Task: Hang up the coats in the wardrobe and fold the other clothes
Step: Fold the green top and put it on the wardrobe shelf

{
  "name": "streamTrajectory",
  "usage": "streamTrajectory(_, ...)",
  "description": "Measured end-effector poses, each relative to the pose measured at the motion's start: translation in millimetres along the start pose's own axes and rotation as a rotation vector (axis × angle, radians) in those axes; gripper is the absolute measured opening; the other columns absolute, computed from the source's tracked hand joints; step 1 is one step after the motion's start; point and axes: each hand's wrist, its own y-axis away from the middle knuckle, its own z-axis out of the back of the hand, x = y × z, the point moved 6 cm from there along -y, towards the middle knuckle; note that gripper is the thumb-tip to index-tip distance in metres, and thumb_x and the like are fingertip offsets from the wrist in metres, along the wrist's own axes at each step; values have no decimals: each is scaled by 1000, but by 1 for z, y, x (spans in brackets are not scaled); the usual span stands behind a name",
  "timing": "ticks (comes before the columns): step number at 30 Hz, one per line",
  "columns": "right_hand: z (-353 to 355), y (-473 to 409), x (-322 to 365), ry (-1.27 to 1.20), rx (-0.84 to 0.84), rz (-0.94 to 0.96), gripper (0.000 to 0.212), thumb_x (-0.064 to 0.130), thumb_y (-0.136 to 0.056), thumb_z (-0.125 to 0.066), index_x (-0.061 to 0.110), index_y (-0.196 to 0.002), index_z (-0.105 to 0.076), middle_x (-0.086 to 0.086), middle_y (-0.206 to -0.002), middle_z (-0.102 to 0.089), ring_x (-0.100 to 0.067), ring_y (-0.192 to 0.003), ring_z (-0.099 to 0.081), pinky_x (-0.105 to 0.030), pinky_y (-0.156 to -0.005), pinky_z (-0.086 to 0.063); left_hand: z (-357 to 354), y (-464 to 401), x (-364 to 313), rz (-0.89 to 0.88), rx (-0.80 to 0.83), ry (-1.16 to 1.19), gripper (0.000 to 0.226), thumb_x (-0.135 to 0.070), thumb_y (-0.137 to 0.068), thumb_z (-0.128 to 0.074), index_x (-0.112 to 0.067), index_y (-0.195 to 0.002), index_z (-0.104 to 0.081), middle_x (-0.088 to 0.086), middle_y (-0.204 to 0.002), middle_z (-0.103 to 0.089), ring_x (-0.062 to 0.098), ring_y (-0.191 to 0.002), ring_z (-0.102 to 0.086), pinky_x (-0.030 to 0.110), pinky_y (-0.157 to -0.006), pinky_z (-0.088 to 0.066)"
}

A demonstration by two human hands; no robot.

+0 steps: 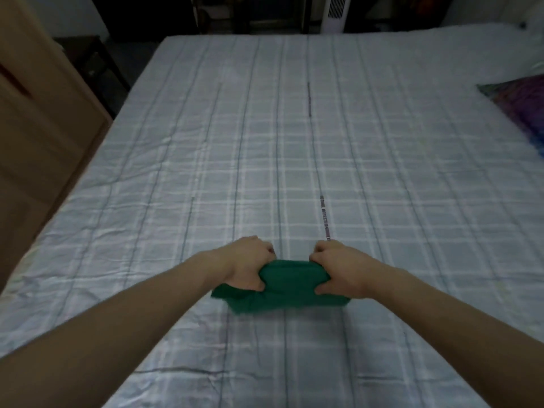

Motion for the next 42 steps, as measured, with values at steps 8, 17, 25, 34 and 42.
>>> streamTrajectory(8, 164, 74, 18, 36, -262, -3, 24, 42, -85, -66, 29, -96, -48, 5, -85, -58, -17, -79, -60, -36, -70, -53, 177, 100, -27, -8, -255, -145, 29, -51, -86, -62, -36, -100, -41, -12, -98, -56, 15, -88, -57, 31, -68, -40)
streamTrajectory(17, 326, 173, 85, 132, -482, 150, 13, 42, -88, -59, 31, -86, -52, 11, -76, -59, -4, -70, -58, -29, -63, -50, 328, 234, -73, 23, -505, -268, 18, -47, -90, -59, -36, -95, -46, -16, -92, -54, 8, -84, -51, 24, -62, -35)
streamTrajectory(25, 406, 230, 147, 163, -638, 278, 16, 44, -85, -66, 28, -85, -61, 13, -76, -63, 0, -71, -60, -21, -61, -49, 391, 339, -95, 144, -633, -199, 24, -47, -79, -71, -36, -93, -54, -15, -87, -62, 3, -81, -57, 33, -72, -51)
streamTrajectory(34, 432, 245, 261, 52, -579, 458, 9, 40, -86, -69, 34, -84, -63, 13, -80, -68, 5, -73, -65, -12, -58, -49, 376, 475, -88, 270, -715, -159, 15, -34, -86, -69, -37, -94, -56, -20, -82, -61, -5, -77, -56, 26, -70, -44)
streamTrajectory(42, 406, 229, 434, 134, -503, 674, 18, 45, -85, -68, 27, -91, -66, 9, -83, -70, -1, -76, -67, -24, -67, -58, 284, 637, -48, 533, -775, -31, 25, -30, -84, -70, -30, -108, -63, -14, -94, -67, 5, -87, -60, 29, -78, -48)
